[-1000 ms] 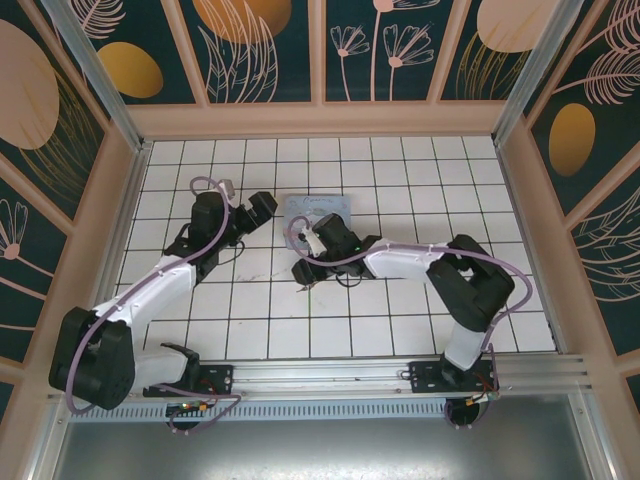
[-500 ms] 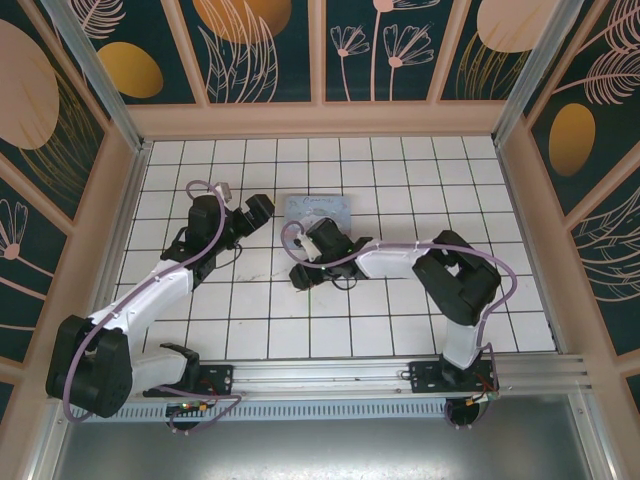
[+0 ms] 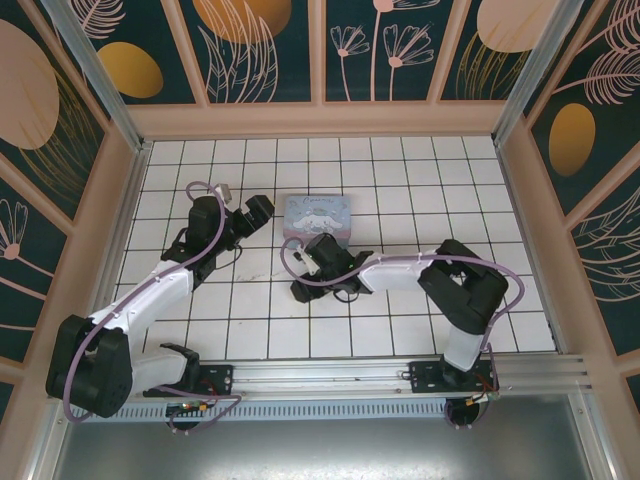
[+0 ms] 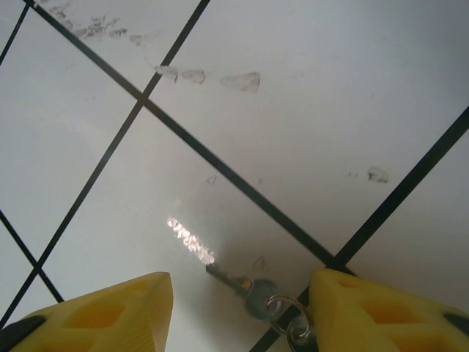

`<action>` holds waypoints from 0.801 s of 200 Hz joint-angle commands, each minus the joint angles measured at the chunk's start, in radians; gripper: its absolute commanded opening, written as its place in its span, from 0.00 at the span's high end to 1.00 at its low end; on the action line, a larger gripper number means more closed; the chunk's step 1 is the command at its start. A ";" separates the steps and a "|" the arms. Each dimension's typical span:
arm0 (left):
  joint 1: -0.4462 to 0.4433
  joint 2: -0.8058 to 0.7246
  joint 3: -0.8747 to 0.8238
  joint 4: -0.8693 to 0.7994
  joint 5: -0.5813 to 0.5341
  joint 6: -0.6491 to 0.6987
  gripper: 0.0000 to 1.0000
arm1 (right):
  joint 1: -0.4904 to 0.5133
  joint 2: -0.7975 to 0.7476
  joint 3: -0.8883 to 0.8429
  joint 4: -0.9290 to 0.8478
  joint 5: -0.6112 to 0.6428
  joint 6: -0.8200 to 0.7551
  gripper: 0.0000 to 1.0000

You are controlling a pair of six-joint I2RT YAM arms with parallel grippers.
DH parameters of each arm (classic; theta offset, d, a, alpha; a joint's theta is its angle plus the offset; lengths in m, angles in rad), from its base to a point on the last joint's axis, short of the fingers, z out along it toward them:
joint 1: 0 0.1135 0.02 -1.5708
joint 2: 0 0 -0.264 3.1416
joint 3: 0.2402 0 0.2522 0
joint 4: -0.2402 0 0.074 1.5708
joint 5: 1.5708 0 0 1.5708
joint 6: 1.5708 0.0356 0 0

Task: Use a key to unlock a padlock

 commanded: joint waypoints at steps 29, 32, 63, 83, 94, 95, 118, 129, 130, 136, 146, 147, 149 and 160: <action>0.009 0.002 -0.014 0.029 0.003 -0.012 0.01 | 0.042 -0.030 -0.025 -0.127 0.042 0.022 0.47; 0.009 0.002 -0.013 0.031 0.004 -0.013 0.01 | 0.045 -0.028 -0.021 -0.135 0.049 0.020 0.47; 0.009 -0.006 -0.015 0.032 0.008 -0.013 0.01 | 0.079 -0.001 0.024 -0.205 0.145 -0.005 0.47; 0.009 -0.011 -0.015 0.030 0.008 -0.013 0.01 | 0.094 0.028 0.059 -0.249 0.212 -0.018 0.47; 0.009 -0.012 -0.015 0.029 0.009 -0.014 0.01 | 0.098 0.042 0.070 -0.263 0.250 -0.024 0.48; 0.009 -0.013 -0.014 0.029 0.009 -0.014 0.01 | 0.098 0.043 0.070 -0.264 0.252 -0.025 0.48; 0.009 -0.016 -0.009 0.023 0.009 -0.014 0.01 | 0.107 0.064 0.083 -0.279 0.286 -0.036 0.48; 0.009 -0.017 -0.009 0.022 0.009 -0.014 0.01 | 0.115 0.075 0.088 -0.281 0.296 -0.041 0.48; 0.009 -0.017 -0.009 0.023 0.008 -0.014 0.01 | 0.115 0.075 0.089 -0.281 0.297 -0.040 0.48; 0.009 -0.017 -0.008 0.023 0.008 -0.015 0.01 | 0.119 0.081 0.091 -0.284 0.305 -0.041 0.48; 0.009 -0.017 -0.008 0.023 0.009 -0.016 0.01 | 0.127 0.094 0.101 -0.288 0.317 -0.045 0.50; 0.009 -0.016 -0.008 0.022 0.009 -0.015 0.01 | 0.127 0.096 0.102 -0.289 0.319 -0.046 0.50; 0.009 -0.016 -0.009 0.022 0.009 -0.015 0.01 | 0.130 0.099 0.103 -0.289 0.321 -0.046 0.50; 0.009 -0.015 -0.009 0.023 0.011 -0.016 0.01 | 0.140 0.115 0.113 -0.295 0.342 -0.045 0.51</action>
